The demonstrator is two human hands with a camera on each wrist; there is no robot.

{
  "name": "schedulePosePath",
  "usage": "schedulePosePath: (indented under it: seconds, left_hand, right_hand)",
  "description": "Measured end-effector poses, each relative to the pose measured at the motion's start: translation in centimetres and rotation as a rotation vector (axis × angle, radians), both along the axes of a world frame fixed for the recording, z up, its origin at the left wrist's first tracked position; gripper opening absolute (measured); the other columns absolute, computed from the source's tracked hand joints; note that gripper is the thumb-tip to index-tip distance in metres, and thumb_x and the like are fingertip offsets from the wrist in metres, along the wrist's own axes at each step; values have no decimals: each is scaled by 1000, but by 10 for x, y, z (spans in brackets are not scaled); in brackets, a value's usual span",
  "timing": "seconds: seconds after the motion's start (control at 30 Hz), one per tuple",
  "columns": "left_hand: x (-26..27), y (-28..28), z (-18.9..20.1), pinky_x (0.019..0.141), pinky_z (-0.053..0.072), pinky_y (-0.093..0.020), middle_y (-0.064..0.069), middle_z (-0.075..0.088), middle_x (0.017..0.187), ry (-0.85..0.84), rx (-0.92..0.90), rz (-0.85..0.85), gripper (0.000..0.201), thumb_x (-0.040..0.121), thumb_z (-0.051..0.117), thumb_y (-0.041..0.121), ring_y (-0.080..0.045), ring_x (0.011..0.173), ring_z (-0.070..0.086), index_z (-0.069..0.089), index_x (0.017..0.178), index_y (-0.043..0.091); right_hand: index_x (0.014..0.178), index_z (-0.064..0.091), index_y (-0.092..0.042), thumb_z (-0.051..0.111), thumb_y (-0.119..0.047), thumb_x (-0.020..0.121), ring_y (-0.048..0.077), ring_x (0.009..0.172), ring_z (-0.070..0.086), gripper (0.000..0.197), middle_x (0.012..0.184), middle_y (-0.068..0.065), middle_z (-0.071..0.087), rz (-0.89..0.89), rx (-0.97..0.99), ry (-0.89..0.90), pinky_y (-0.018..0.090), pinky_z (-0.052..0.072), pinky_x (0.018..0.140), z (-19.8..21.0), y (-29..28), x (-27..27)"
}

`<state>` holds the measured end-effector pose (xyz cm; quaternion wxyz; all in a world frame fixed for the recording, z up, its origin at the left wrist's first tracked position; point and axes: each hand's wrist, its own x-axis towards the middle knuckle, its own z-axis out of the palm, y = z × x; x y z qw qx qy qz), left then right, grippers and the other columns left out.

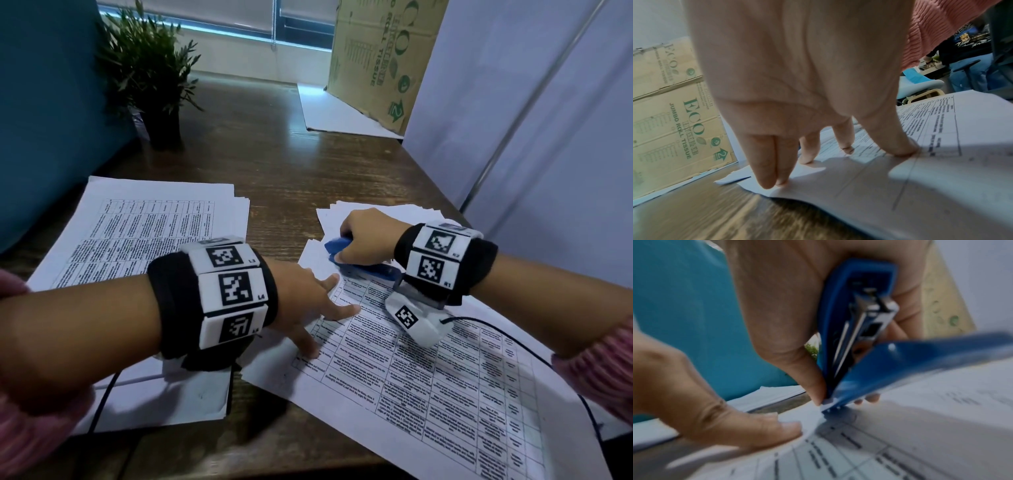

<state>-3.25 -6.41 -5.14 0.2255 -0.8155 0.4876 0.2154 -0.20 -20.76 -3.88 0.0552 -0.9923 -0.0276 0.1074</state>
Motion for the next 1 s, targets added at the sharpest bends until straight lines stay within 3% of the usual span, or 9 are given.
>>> schedulePosePath:
  seconds: [0.07,0.17,0.27,0.33,0.4,0.5,0.67,0.83,1.0]
  left_hand:
    - [0,0,0,106,36,-48,-12,-8,158,-2,-1,3,84,87,49,56,-36,139,26,-8,147,41]
    - [0,0,-1,105,37,-47,-13,-6,158,-3,-2,7,85,86,49,57,-36,138,28,-8,147,41]
    - [0,1,0,103,40,-46,-14,2,158,5,-5,7,84,86,49,57,-35,134,34,-6,147,41]
    - [1,1,0,101,41,-45,-15,11,156,16,-22,10,83,86,50,57,-34,131,38,-4,148,41]
    - [1,2,0,101,42,-44,-14,16,155,23,-34,8,83,86,50,57,-33,130,40,-2,148,41]
    - [1,1,0,100,42,-41,-12,21,154,24,-41,5,82,86,50,56,-31,128,42,-2,148,40]
    - [-1,1,0,104,38,-43,-13,3,158,15,-36,10,83,86,51,55,-35,134,34,-3,148,40]
    - [-1,1,2,109,32,-46,-10,-9,158,29,-18,27,83,87,49,56,-35,142,20,-6,147,42]
    - [-2,0,4,109,32,-48,-8,-12,158,31,-3,26,82,87,48,56,-36,142,18,-8,146,43]
  right_hand:
    - [89,65,-1,62,-26,81,21,72,52,26,85,14,65,74,-72,-48,25,36,56,-1,3,-1]
    - [71,52,-11,60,-22,79,21,69,51,16,72,6,56,141,-155,-92,23,32,50,-1,7,-5]
    - [61,36,-17,58,-19,79,18,62,46,29,64,0,43,182,-232,-119,23,30,49,0,12,-8]
    - [67,43,-14,59,-20,81,16,62,46,21,69,0,46,210,-281,-132,23,34,52,1,16,-12]
    - [83,55,-12,59,-22,82,19,70,51,11,79,2,51,244,-314,-135,26,38,60,2,19,-15]
    - [91,60,-13,58,-24,83,20,74,50,14,83,2,51,276,-312,-143,28,38,63,3,20,-18]
    - [82,47,-17,58,-24,82,19,73,47,13,72,-3,43,275,-290,-146,27,36,61,3,18,-17]
    - [87,64,-3,61,-27,82,21,72,51,25,83,13,63,106,-110,-35,26,35,55,1,3,0]
    - [78,60,-8,65,-33,84,14,58,47,26,67,2,54,-45,80,69,24,33,49,0,-5,7]
